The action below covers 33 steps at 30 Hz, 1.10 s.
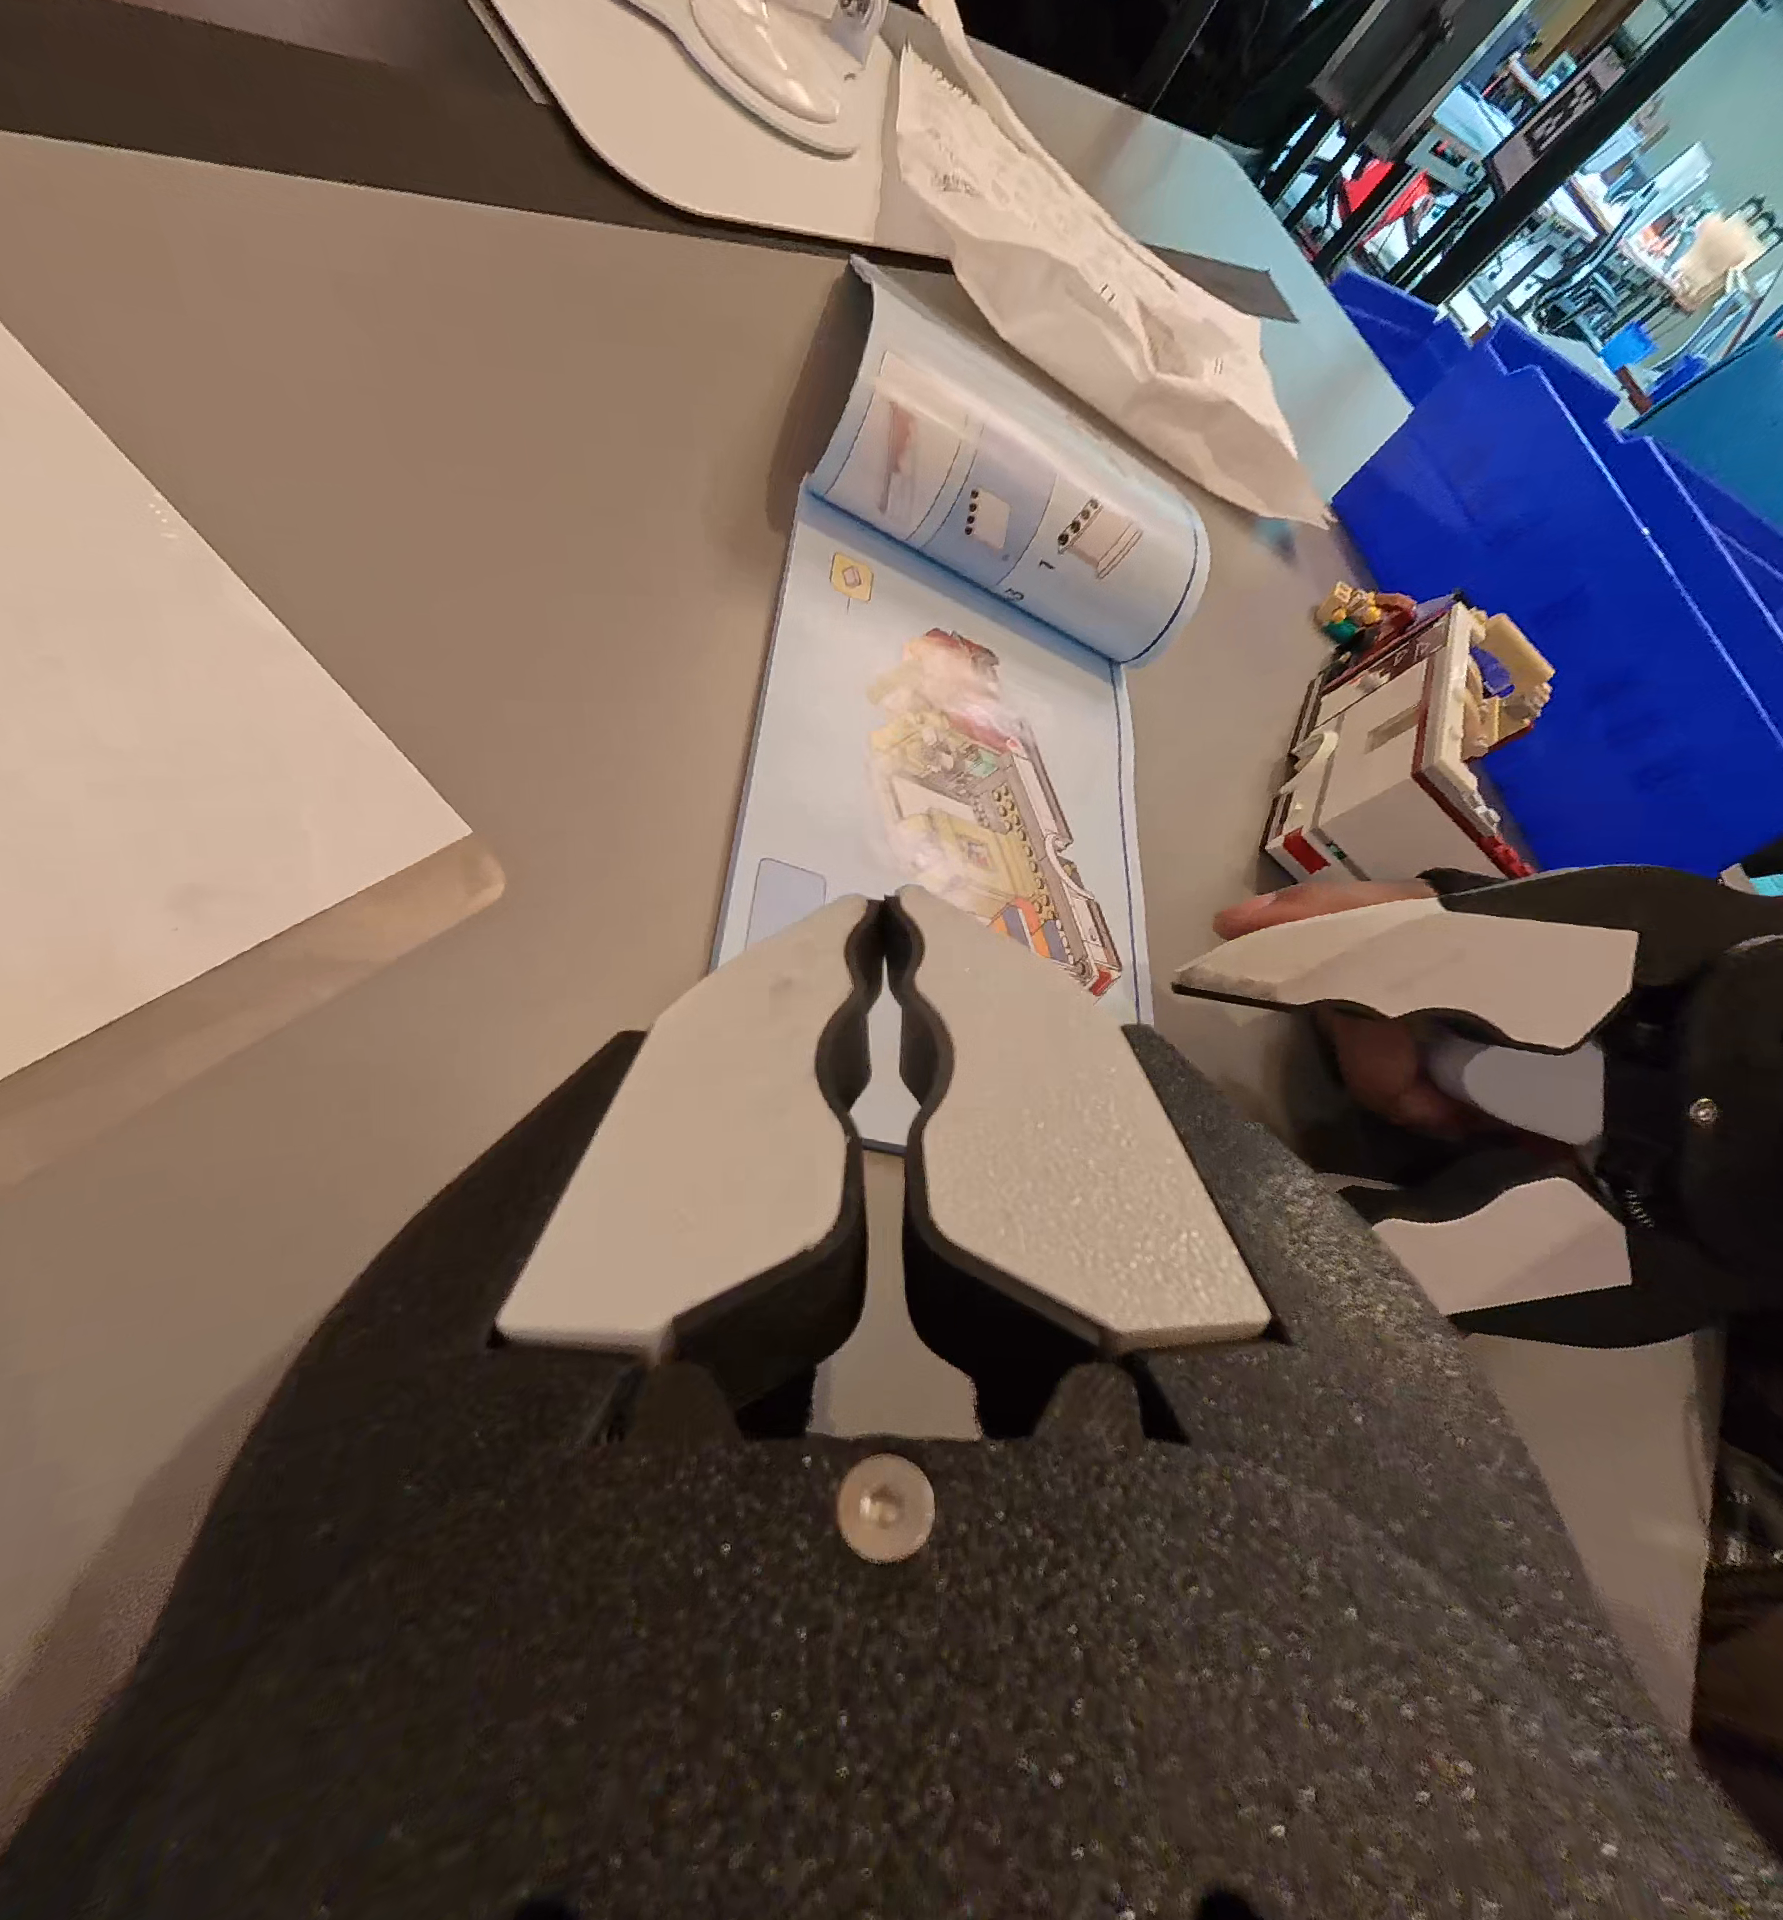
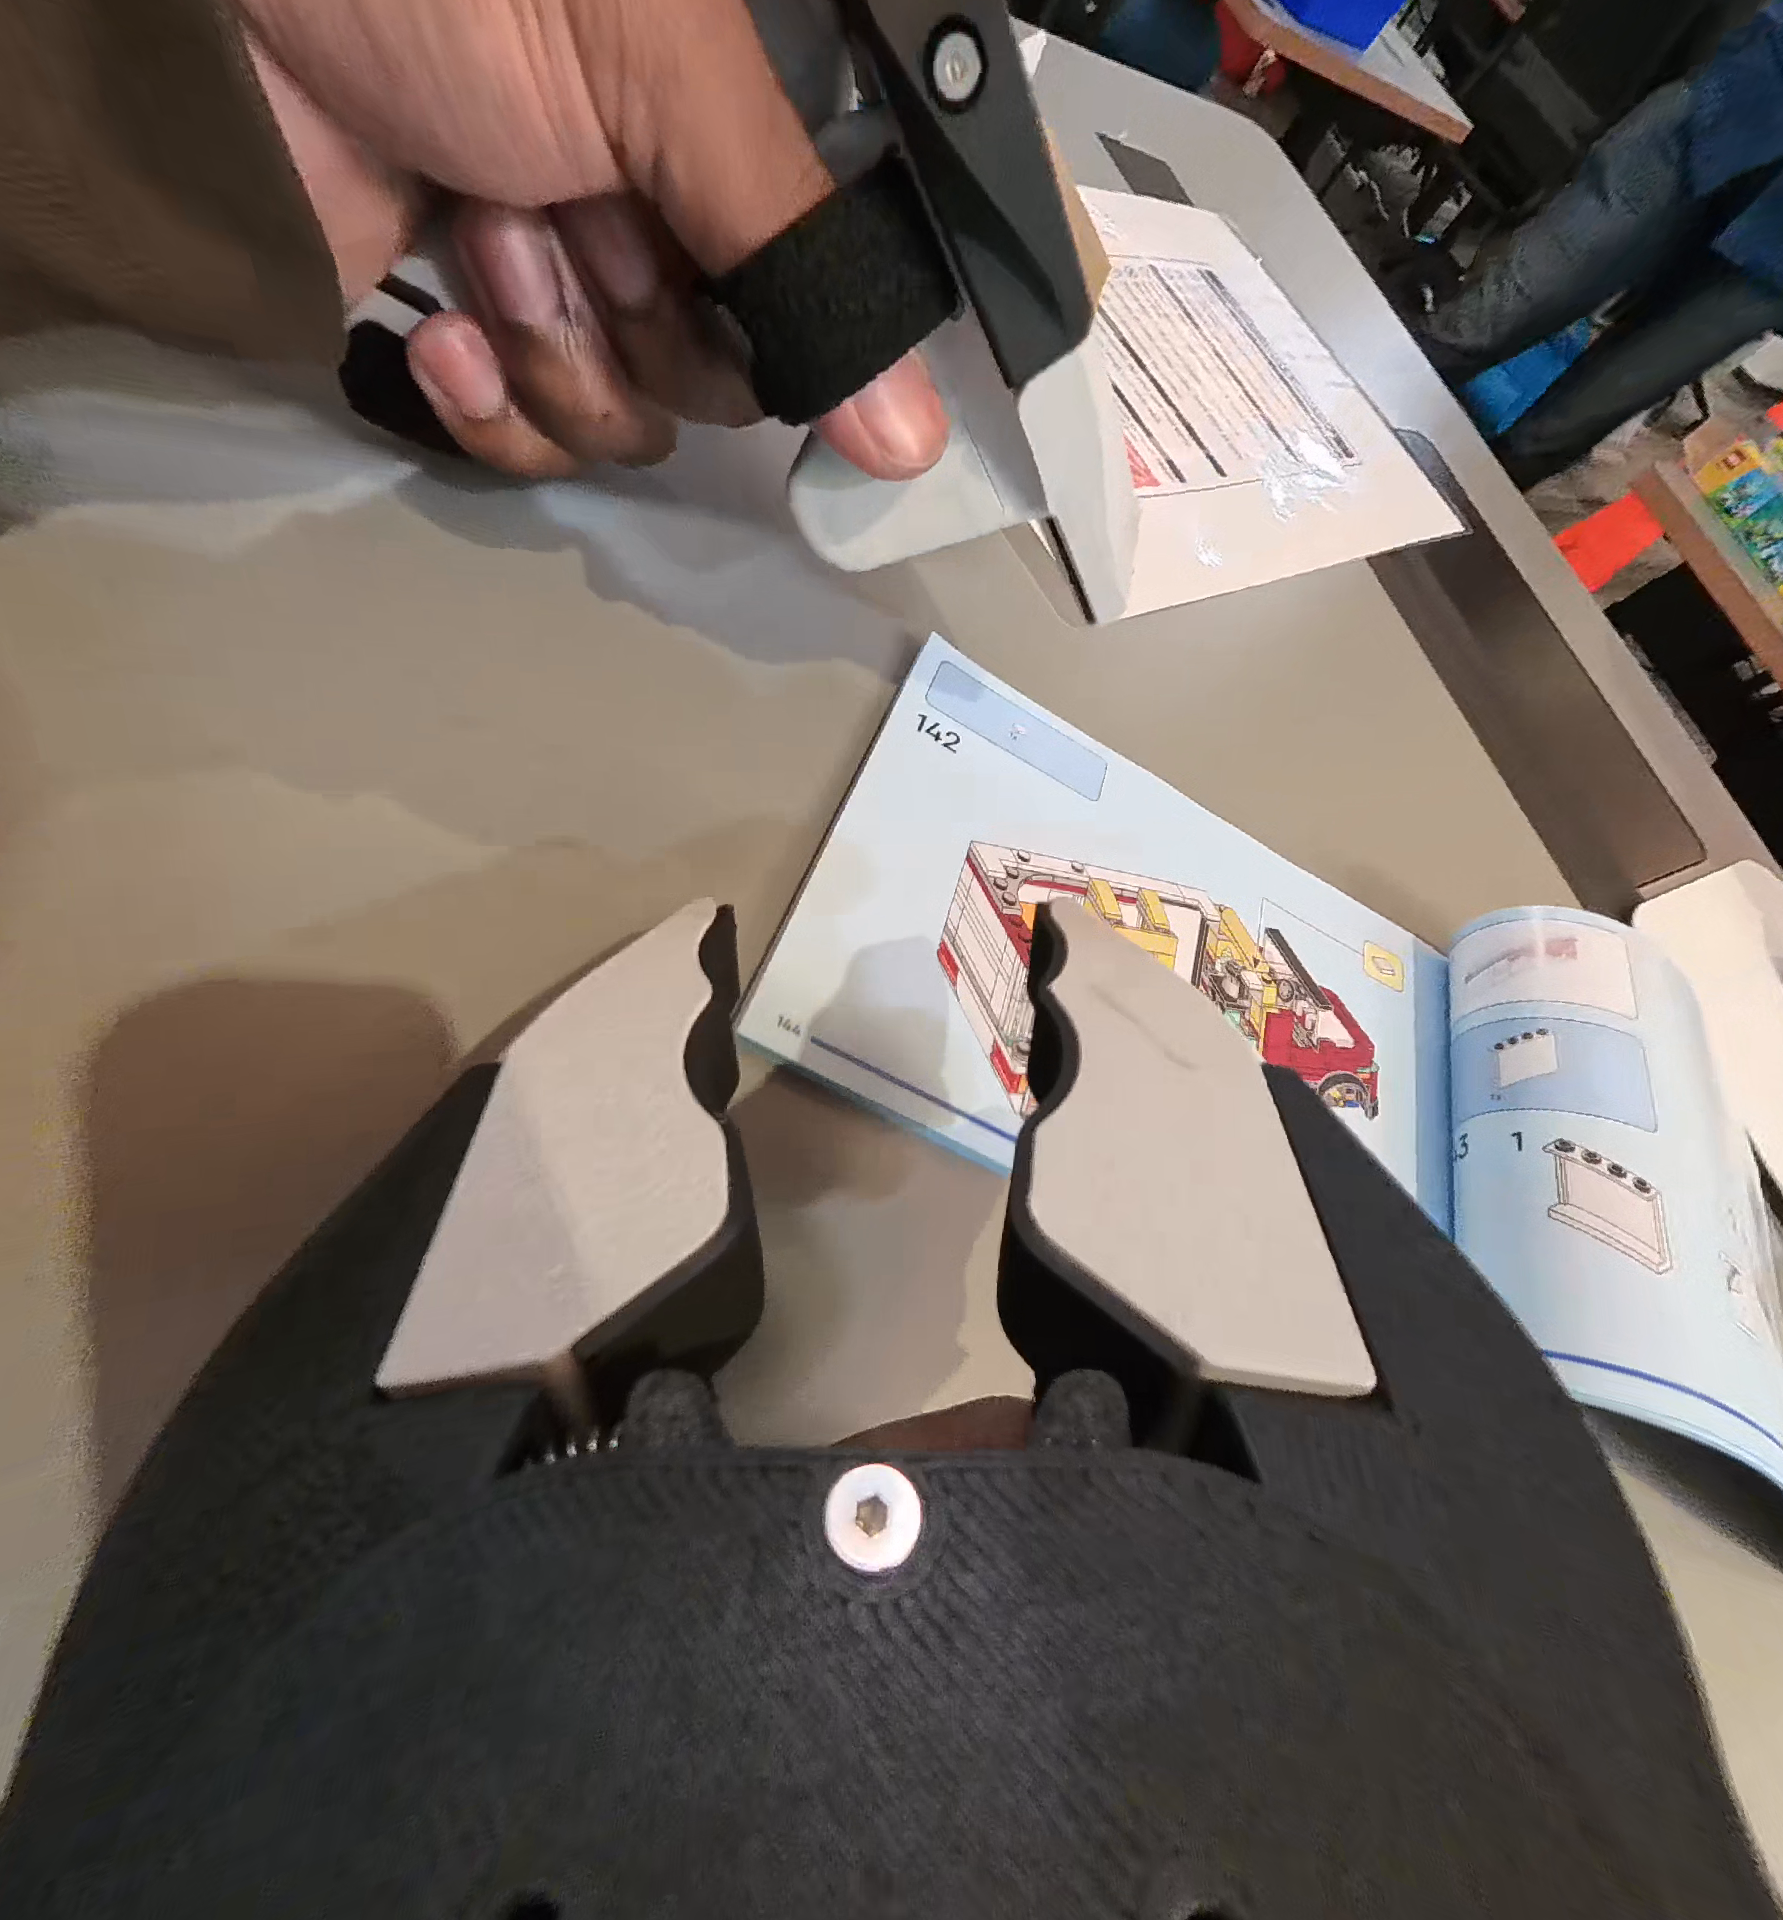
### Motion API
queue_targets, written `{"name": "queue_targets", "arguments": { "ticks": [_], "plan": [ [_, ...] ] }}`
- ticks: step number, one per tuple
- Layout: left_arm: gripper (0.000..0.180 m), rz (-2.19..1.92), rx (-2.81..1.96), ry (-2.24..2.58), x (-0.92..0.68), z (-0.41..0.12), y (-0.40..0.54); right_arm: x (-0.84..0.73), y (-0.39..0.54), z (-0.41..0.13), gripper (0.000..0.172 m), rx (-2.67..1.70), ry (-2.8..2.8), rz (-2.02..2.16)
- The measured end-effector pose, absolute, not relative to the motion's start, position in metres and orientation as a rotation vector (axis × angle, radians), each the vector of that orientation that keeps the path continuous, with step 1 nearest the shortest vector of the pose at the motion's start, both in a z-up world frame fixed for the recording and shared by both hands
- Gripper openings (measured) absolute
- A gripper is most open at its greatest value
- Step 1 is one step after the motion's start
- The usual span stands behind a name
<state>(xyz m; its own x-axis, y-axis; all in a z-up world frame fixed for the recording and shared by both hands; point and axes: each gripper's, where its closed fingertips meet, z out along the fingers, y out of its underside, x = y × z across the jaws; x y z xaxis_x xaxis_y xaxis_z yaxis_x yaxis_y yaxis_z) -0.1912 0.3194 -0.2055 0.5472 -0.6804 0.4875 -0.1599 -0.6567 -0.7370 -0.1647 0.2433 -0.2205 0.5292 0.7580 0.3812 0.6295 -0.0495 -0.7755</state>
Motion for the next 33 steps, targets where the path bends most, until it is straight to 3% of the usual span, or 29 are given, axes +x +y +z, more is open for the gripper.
{"name": "queue_targets", "arguments": {
  "ticks": [6,11,17,33],
  "plan": [
    [0.001,-0.84,-2.194,0.835,-0.205,-0.217,0.317,-0.166,0.242,-0.222,0.053,-1.734,-1.188,0.116],
    [0.032,-0.702,-2.264,1.015,-0.215,-0.234,0.304,-0.166,0.242,-0.224,0.052,-1.73,-1.199,0.105],
    [0.044,-0.611,-2.284,1.056,-0.218,-0.239,0.304,-0.167,0.239,-0.223,0.051,-1.707,-1.215,0.086],
    [0.045,-0.609,-2.299,1.08,-0.211,-0.244,0.301,-0.168,0.239,-0.225,0.05,-1.693,-1.232,0.054]
  ]
}}
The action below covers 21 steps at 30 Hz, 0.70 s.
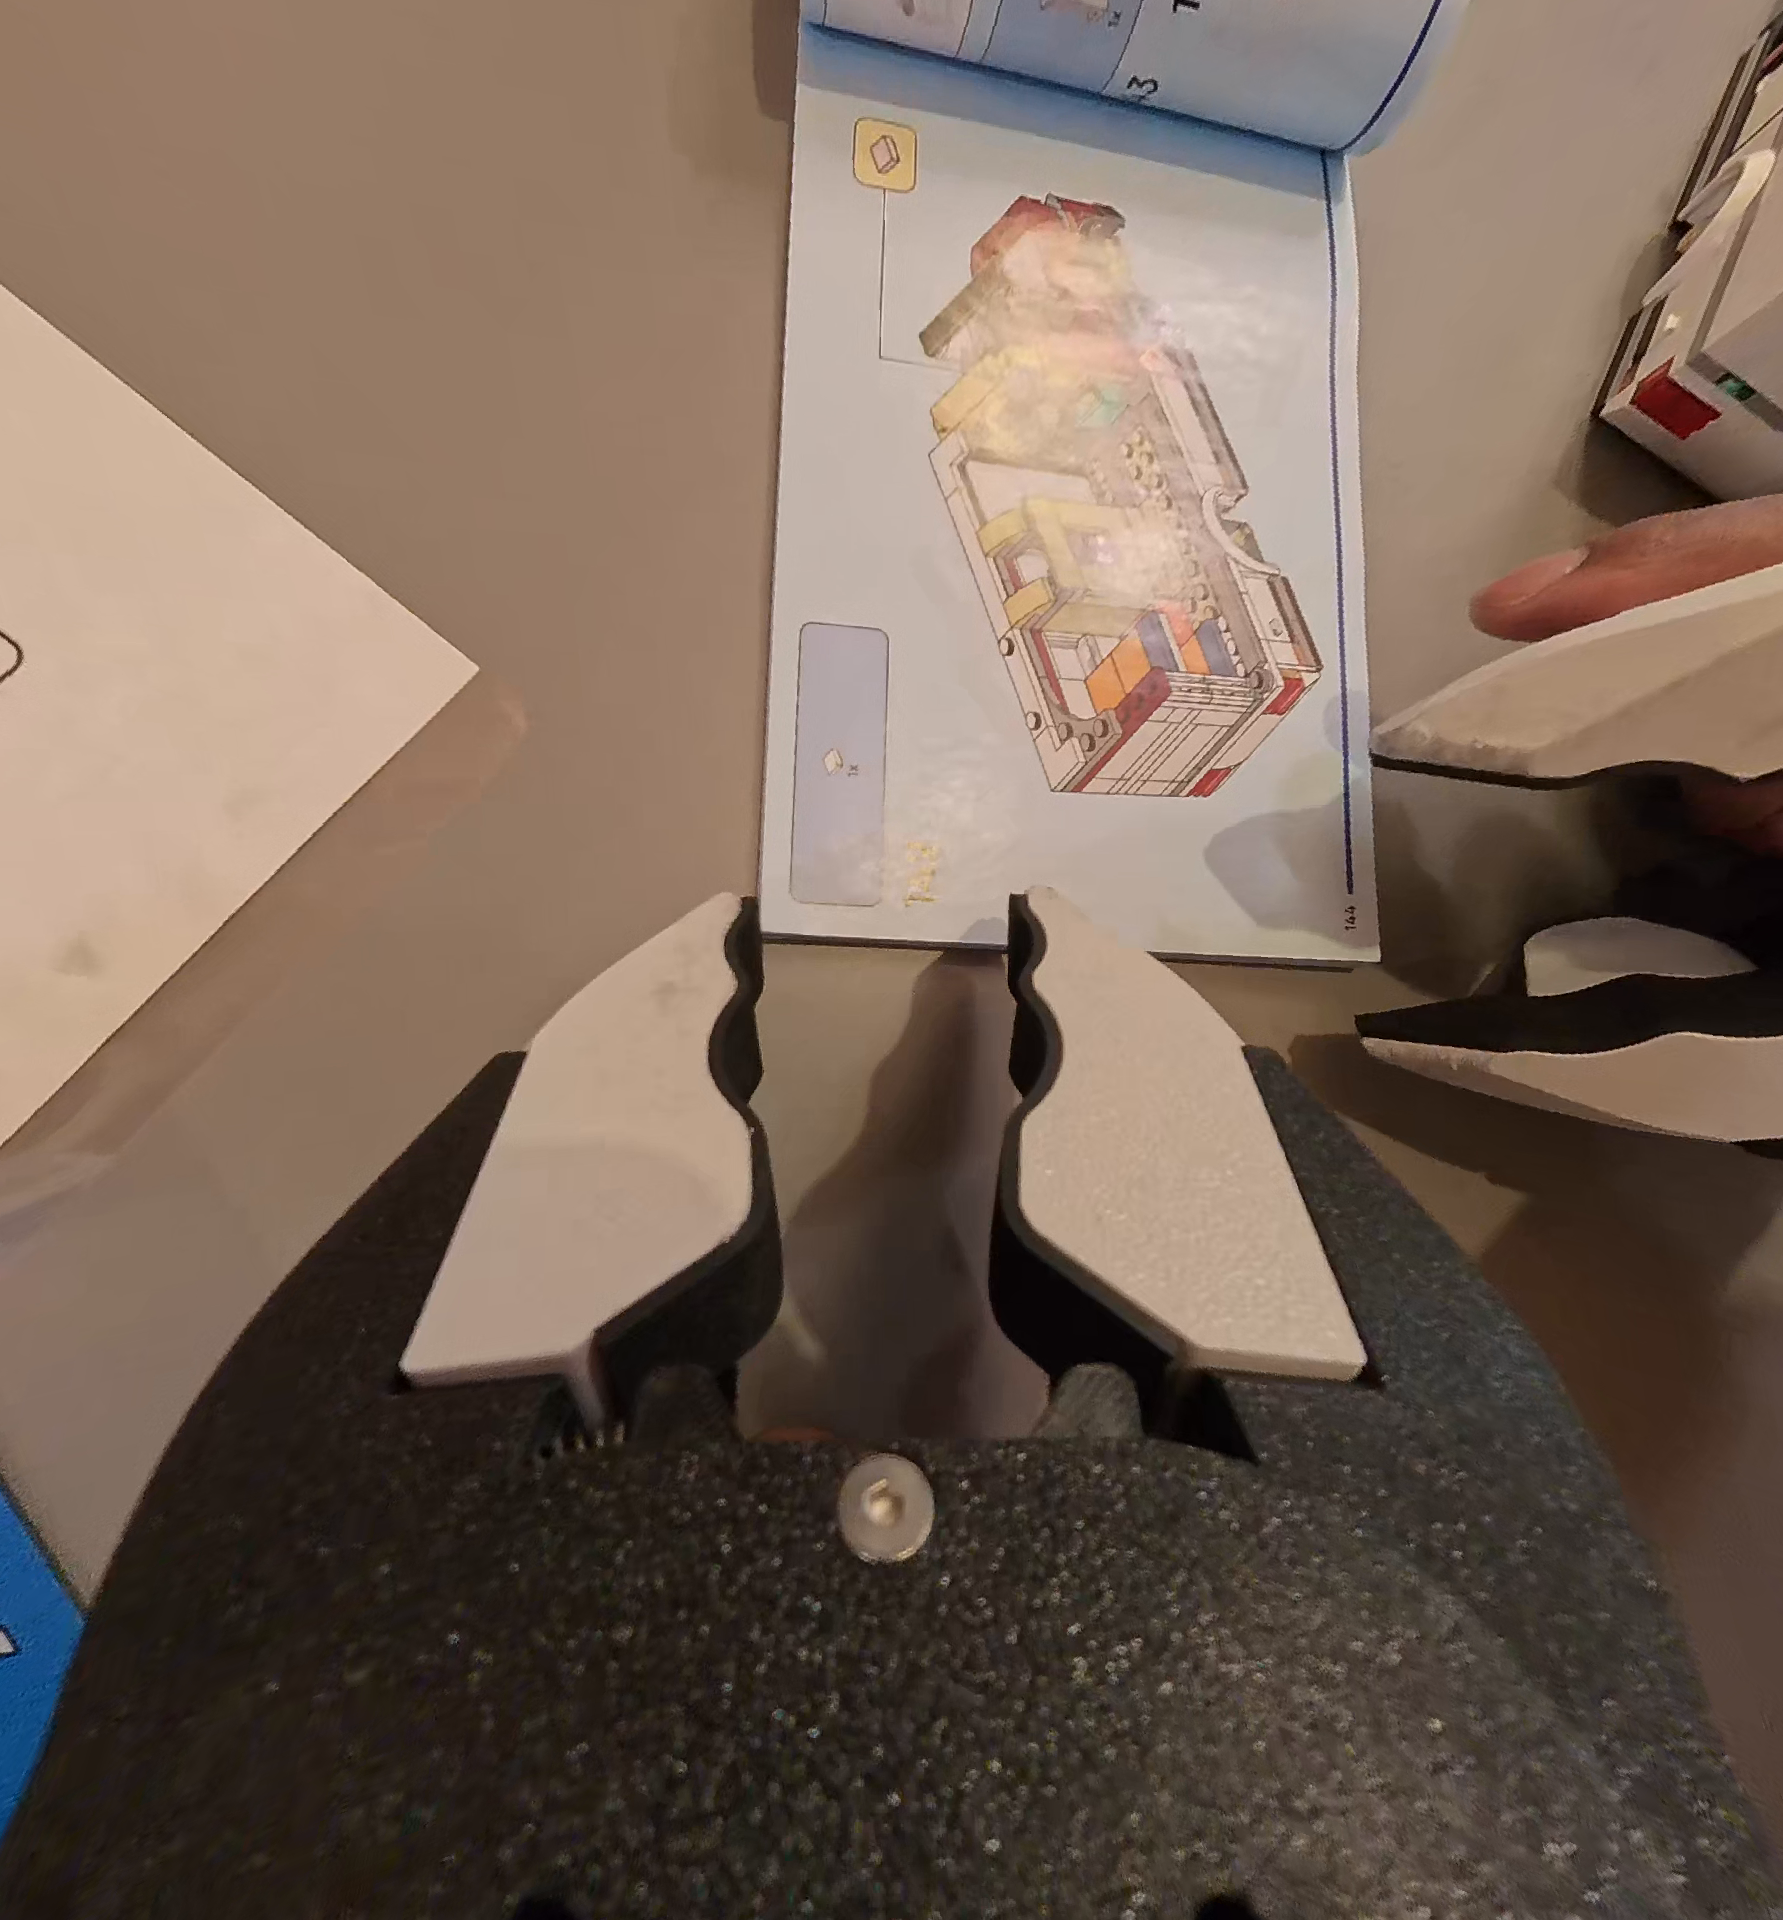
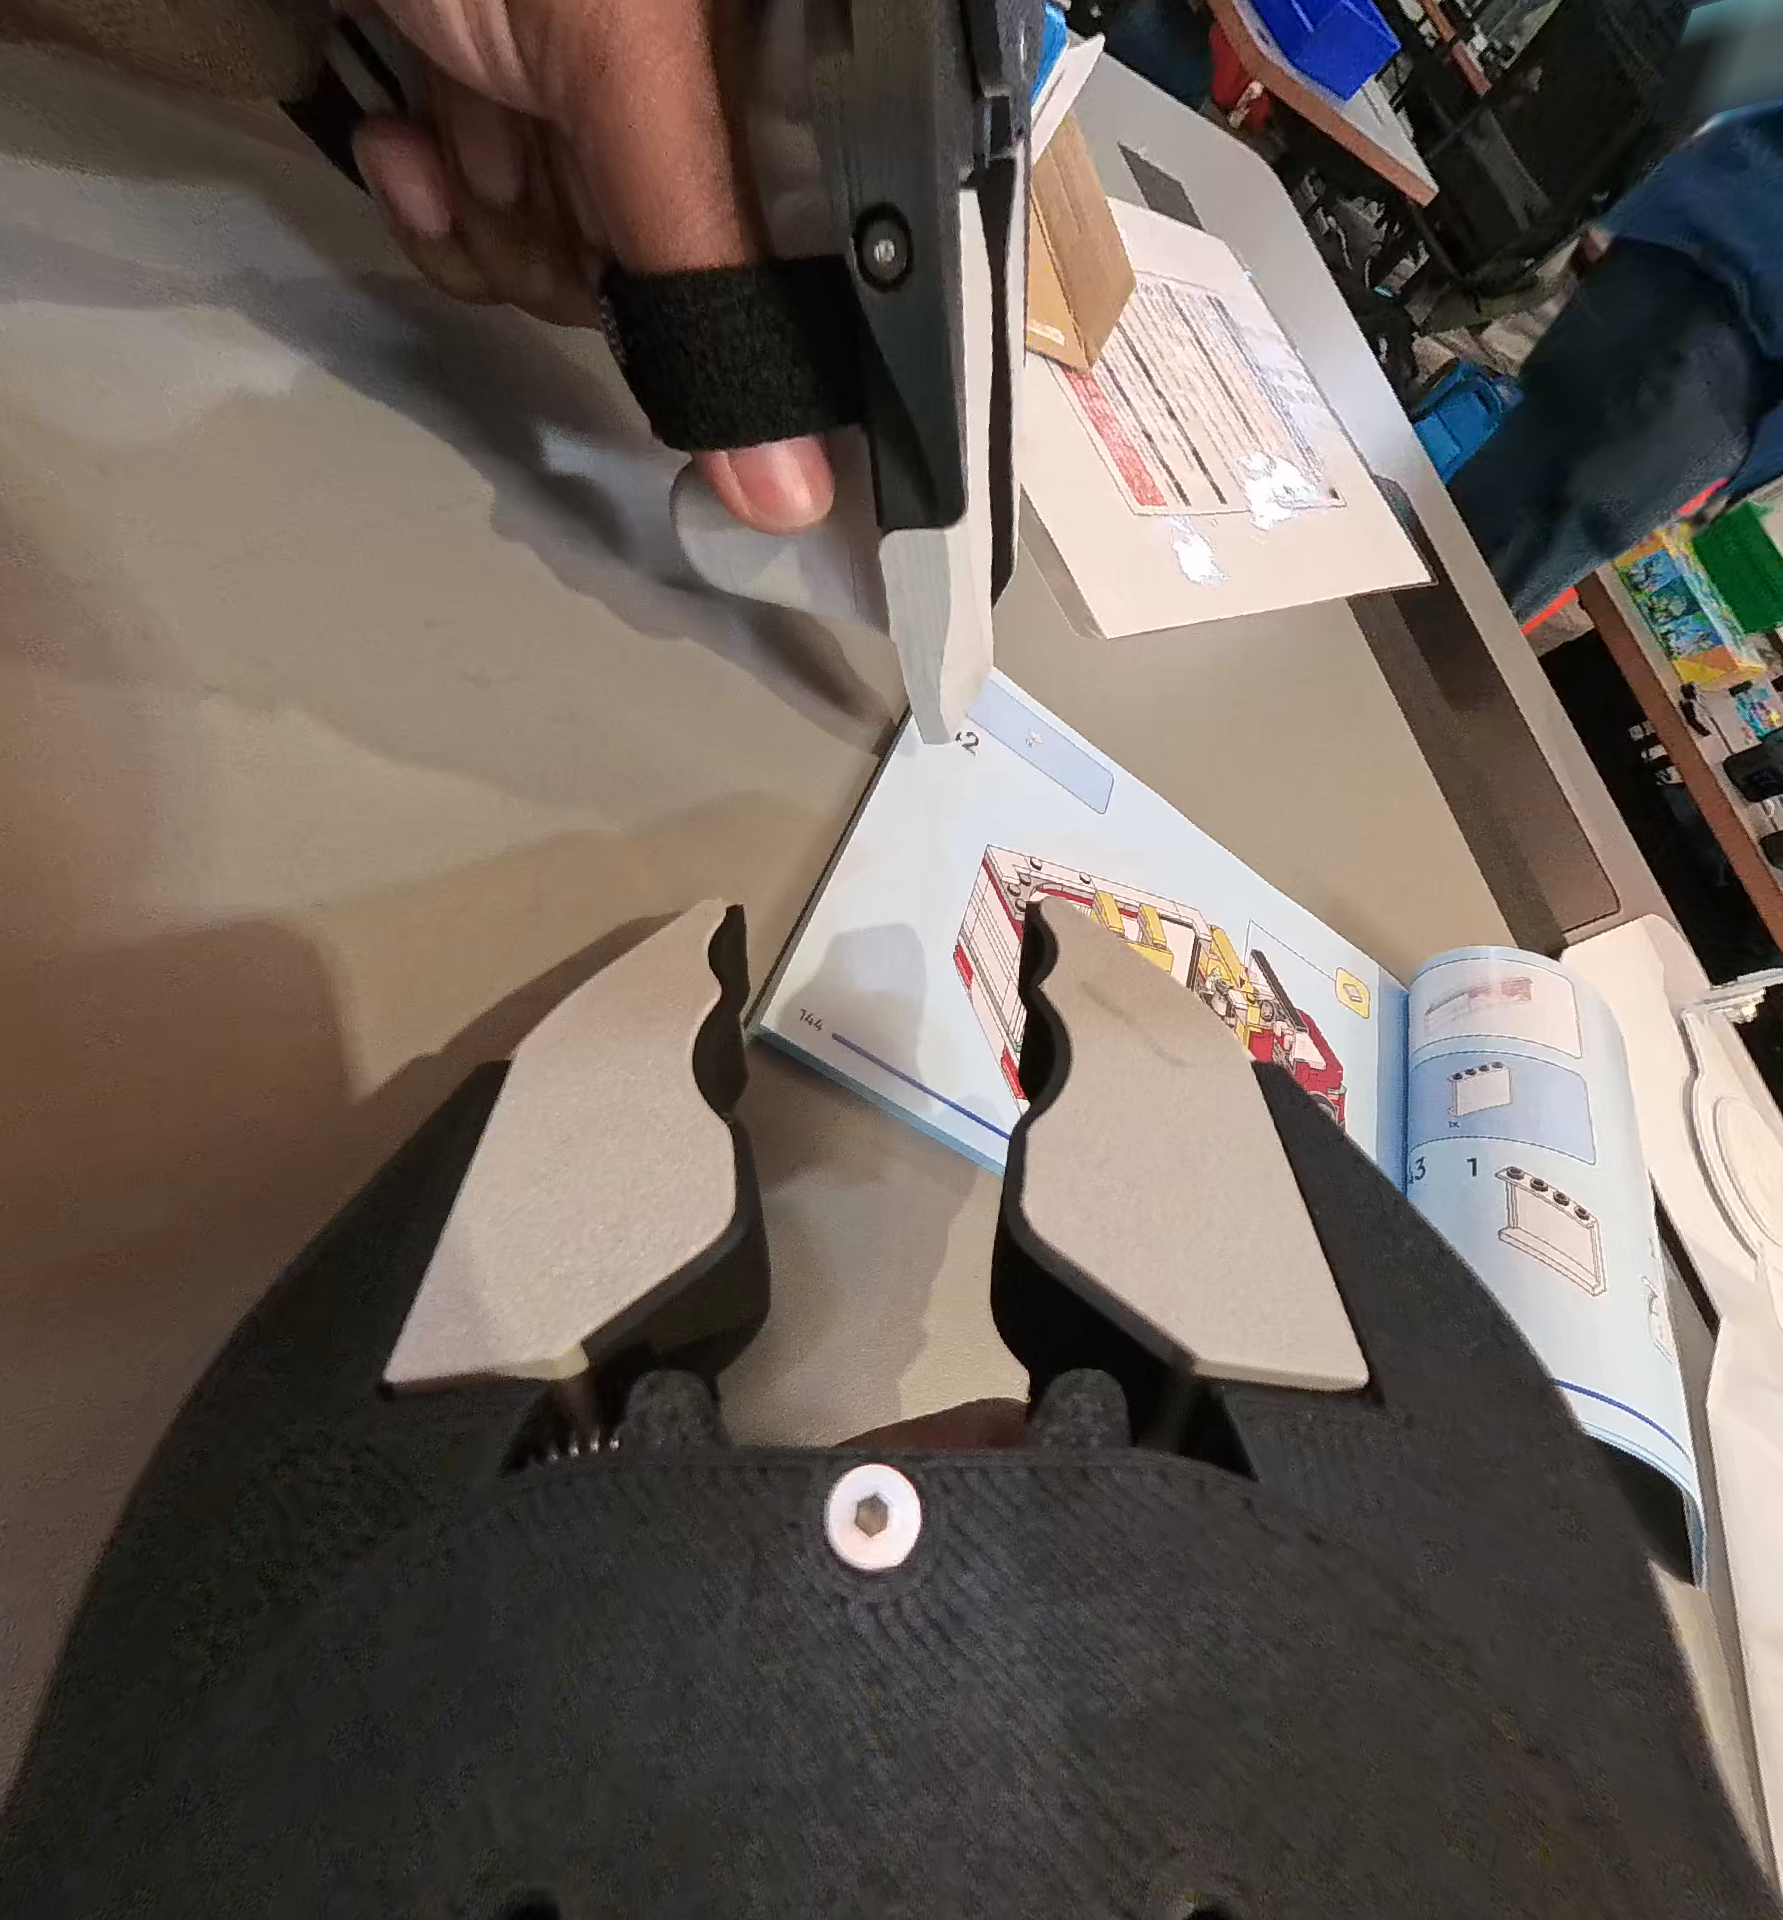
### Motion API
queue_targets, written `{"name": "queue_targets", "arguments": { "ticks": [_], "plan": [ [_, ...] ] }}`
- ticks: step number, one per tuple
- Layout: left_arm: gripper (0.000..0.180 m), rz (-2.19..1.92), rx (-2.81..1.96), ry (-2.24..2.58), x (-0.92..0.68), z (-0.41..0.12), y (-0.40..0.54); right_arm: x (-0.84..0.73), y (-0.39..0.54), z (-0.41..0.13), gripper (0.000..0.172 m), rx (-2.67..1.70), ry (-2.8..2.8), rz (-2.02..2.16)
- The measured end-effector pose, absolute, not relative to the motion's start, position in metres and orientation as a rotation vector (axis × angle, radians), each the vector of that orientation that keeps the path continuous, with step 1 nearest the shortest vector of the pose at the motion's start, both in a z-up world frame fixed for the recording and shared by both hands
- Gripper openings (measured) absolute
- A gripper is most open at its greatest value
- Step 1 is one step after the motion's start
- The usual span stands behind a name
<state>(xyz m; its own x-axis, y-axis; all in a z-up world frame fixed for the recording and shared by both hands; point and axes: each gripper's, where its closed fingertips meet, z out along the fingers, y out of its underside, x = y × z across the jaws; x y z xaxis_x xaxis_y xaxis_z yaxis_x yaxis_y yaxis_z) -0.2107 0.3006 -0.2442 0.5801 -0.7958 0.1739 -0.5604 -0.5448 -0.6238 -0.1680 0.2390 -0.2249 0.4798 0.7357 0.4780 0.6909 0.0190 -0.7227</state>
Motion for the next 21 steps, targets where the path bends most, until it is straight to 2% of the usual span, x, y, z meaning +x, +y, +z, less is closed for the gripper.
{"name": "queue_targets", "arguments": {
  "ticks": [14,21],
  "plan": [
    [0.044,-0.573,-2.284,1.108,-0.2095,-0.2438,0.3001,-0.1684,0.2395,-0.2263,0.05,-1.687,-1.245,0.033],
    [0.031,-0.624,-2.256,1.055,-0.2094,-0.2356,0.3035,-0.1684,0.2399,-0.2265,0.05,-1.686,-1.247,0.029]
  ]
}}
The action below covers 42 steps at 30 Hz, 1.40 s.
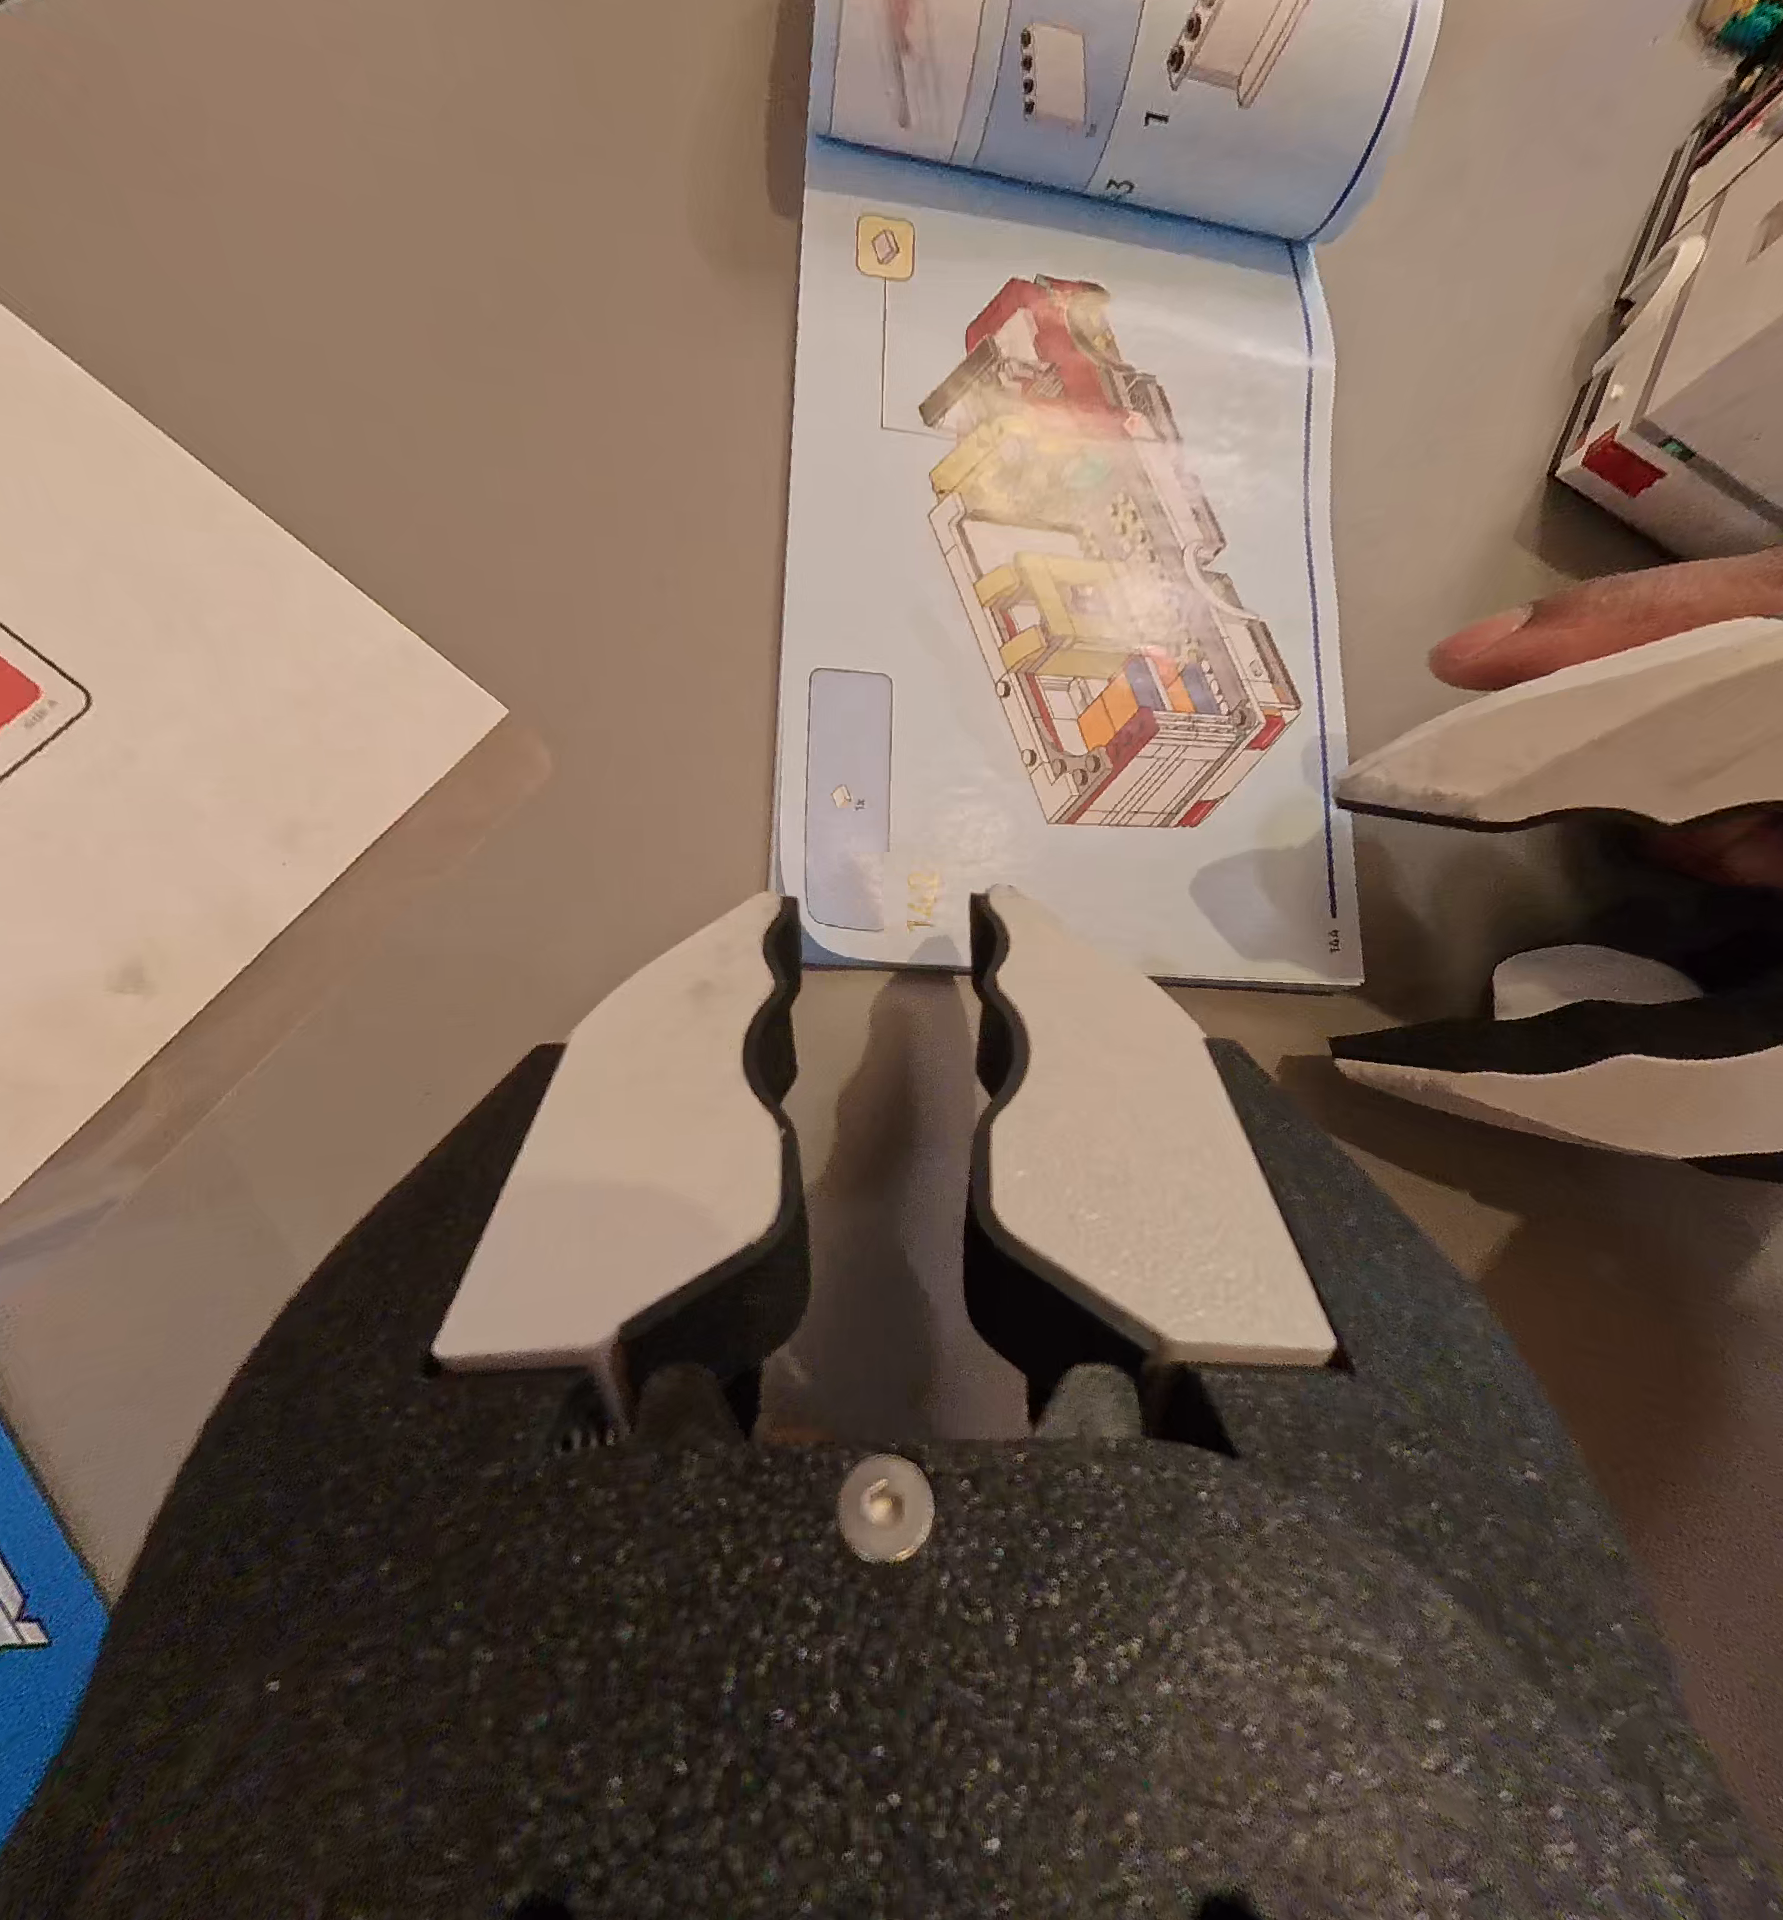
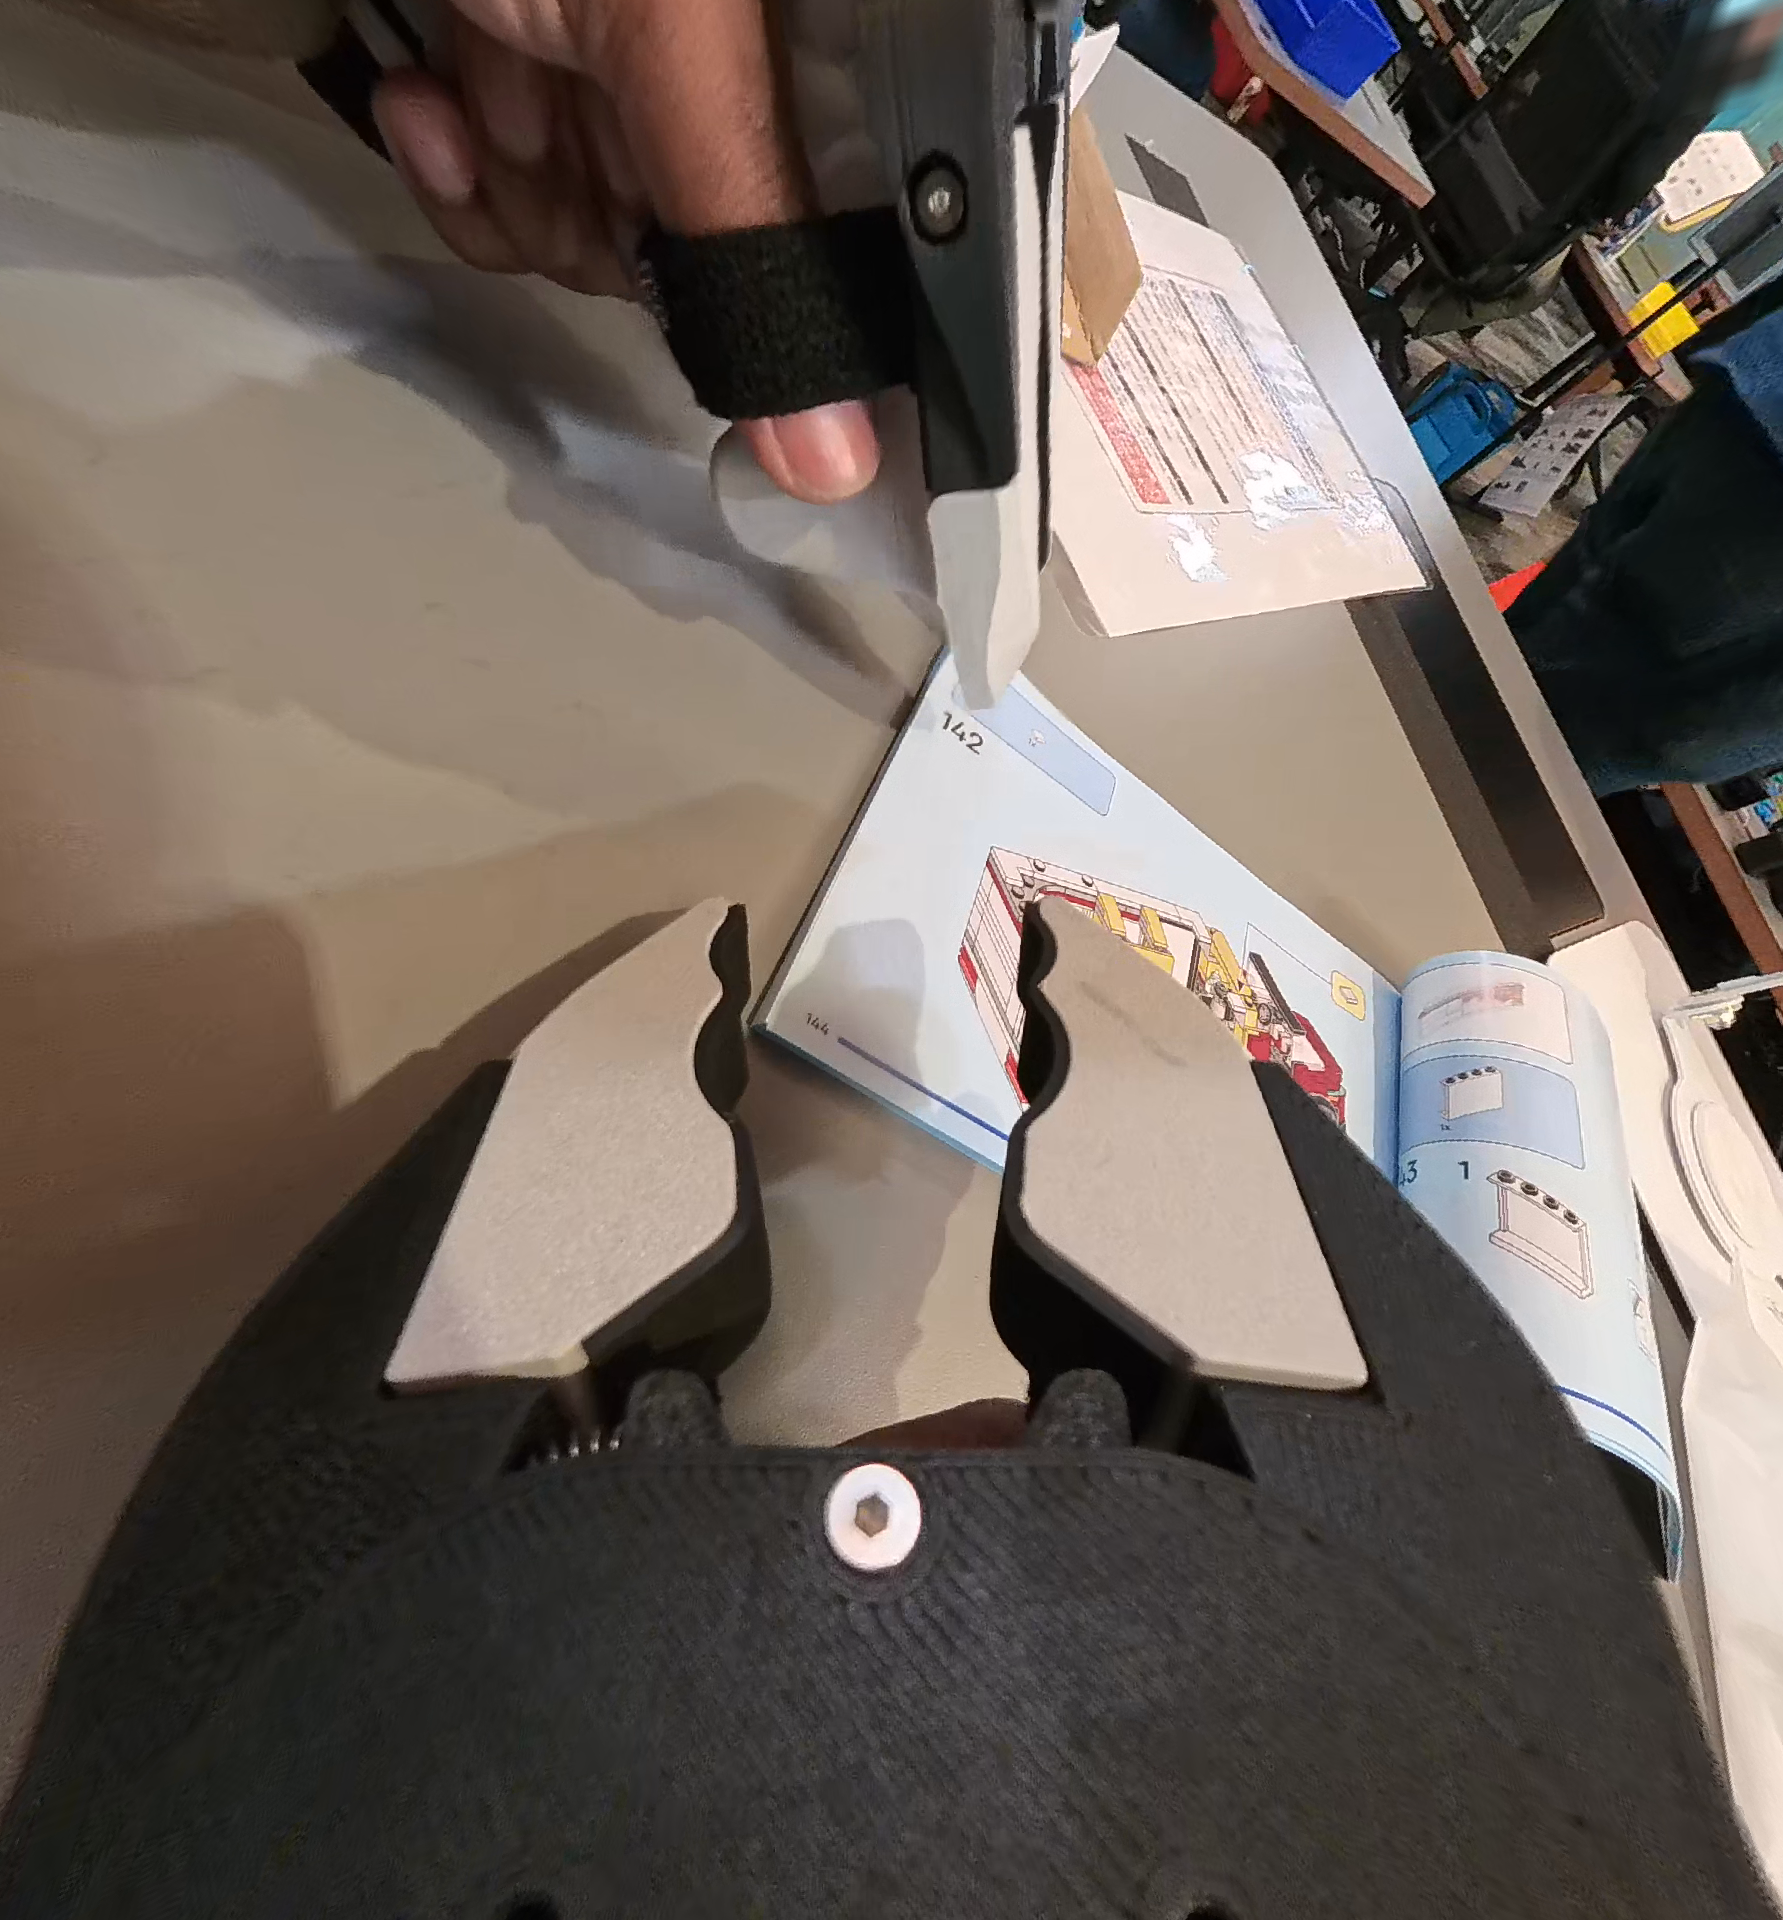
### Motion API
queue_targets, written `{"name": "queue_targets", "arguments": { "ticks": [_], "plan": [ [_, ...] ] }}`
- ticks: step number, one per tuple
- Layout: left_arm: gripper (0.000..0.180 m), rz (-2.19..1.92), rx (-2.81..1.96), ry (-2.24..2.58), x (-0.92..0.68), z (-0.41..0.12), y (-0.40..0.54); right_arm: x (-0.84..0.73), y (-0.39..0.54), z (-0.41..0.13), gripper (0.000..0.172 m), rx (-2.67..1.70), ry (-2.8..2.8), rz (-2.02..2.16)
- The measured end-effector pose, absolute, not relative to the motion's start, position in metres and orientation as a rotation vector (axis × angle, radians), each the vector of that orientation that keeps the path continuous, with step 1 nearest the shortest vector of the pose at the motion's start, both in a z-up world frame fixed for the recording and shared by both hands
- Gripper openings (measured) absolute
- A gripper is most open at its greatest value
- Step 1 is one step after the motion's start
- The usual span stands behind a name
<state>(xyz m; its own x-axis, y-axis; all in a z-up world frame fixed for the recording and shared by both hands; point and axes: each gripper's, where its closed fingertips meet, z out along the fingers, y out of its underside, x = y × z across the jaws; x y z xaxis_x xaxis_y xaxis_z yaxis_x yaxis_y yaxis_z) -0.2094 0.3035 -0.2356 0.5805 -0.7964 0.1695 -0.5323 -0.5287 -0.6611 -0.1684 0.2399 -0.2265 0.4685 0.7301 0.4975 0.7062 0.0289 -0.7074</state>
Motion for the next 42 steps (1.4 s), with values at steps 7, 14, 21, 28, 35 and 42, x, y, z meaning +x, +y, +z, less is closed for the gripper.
{"name": "queue_targets", "arguments": {
  "ticks": [7,14,21,28,35,42],
  "plan": [
    [0.011,-0.639,-2.278,0.966,-0.214,-0.237,0.311,-0.168,0.24,-0.226,0.05,-1.683,-1.248,0.026],
    [0.0,-0.664,-2.279,0.915,-0.214,-0.237,0.315,-0.167,0.242,-0.225,0.05,-1.694,-1.228,0.038],
    [0.0,-0.815,-2.24,0.814,-0.206,-0.224,0.316,-0.165,0.245,-0.225,0.051,-1.706,-1.216,0.034],
    [0.0,-1.022,-2.169,0.687,-0.197,-0.207,0.317,-0.164,0.254,-0.227,0.053,-1.735,-1.193,0.001],
    [0.0,-1.203,-2.122,0.572,-0.188,-0.196,0.317,-0.173,0.257,-0.225,0.053,-1.764,-1.154,0.029],
    [0.0,-1.373,-2.025,0.461,-0.186,-0.178,0.318,-0.17,0.267,-0.224,0.053,-1.781,-1.109,-0.025]
  ]
}}
